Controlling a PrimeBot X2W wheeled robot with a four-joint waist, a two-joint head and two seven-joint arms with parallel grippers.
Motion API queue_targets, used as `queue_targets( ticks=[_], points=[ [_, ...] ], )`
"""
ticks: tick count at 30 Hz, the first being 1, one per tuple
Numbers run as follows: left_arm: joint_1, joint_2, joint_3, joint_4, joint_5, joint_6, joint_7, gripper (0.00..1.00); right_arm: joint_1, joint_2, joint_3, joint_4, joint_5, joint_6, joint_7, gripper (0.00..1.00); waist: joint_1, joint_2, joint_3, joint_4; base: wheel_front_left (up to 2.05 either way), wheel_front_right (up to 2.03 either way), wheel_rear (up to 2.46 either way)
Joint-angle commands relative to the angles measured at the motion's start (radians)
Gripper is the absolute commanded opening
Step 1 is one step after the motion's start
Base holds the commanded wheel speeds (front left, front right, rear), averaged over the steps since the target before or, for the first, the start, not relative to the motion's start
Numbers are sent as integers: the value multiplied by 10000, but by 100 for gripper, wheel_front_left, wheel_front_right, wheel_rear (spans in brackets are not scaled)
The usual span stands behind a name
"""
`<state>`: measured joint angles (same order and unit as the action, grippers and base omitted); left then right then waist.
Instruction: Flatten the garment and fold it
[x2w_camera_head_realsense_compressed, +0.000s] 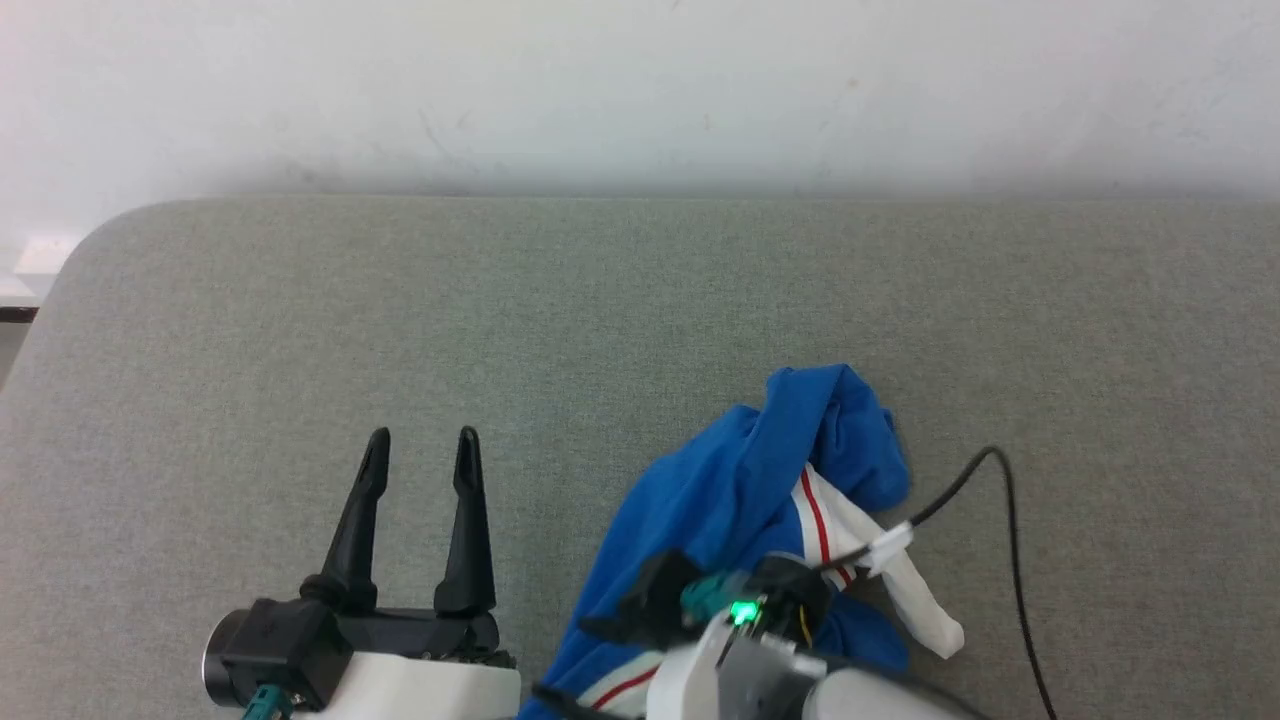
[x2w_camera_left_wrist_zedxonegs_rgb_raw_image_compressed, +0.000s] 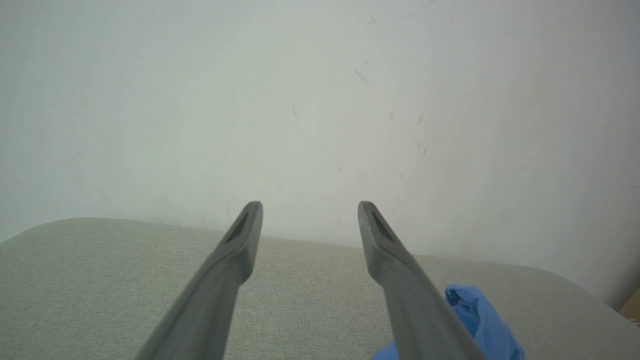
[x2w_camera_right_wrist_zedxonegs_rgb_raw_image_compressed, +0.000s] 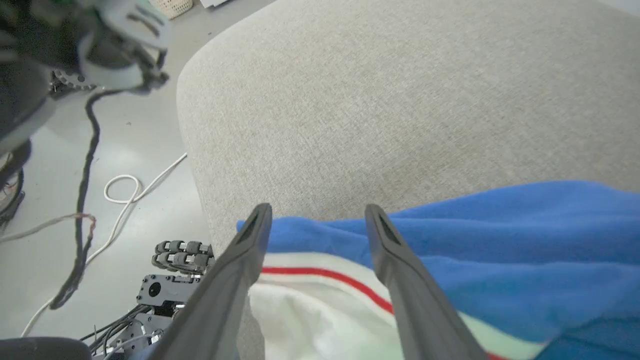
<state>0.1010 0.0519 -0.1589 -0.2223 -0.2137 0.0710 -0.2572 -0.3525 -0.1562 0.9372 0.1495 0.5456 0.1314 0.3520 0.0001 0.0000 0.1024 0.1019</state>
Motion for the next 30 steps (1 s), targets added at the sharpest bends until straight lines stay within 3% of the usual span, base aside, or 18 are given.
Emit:
queue_targets(
  ticks=[1, 6, 12, 18, 24, 30],
  points=[
    [-94, -16, 11, 35, -85, -11, -45, 100, -177, 34, -188, -62, 227, -7, -79, 100, -1, 0, -93, -53, 0, 0, 0],
    [-19, -16, 9, 55, -91, -14, -45, 100, -345, -196, -2028, -832, 421, -7, -538, 100, -1, 0, -301, -192, 0, 0, 0],
    [40, -16, 120, -12, 18, -119, -45, 100, 633, -652, -5384, -1963, -1400, -7, -1273, 100, -1, 0, -303, -327, 0, 0, 0],
    [94, -16, 175, -84, 138, -209, -45, 100, 2991, 363, -8915, -3085, -3130, -7, -1932, 100, -1, 0, -120, -460, 0, 0, 0],
    [165, -16, 211, -79, 267, -308, -45, 100, 4822, 991, -10151, -3594, -3991, -7, -2635, 100, -1, 0, -3, -651, 0, 0, 0],
    [298, 94, 40, 9, 1135, -450, -45, 100, 5560, 1054, -10564, -3597, -3286, -7, -3528, 100, -1, 0, 5, -916, 0, 0, 0]
  ],
)
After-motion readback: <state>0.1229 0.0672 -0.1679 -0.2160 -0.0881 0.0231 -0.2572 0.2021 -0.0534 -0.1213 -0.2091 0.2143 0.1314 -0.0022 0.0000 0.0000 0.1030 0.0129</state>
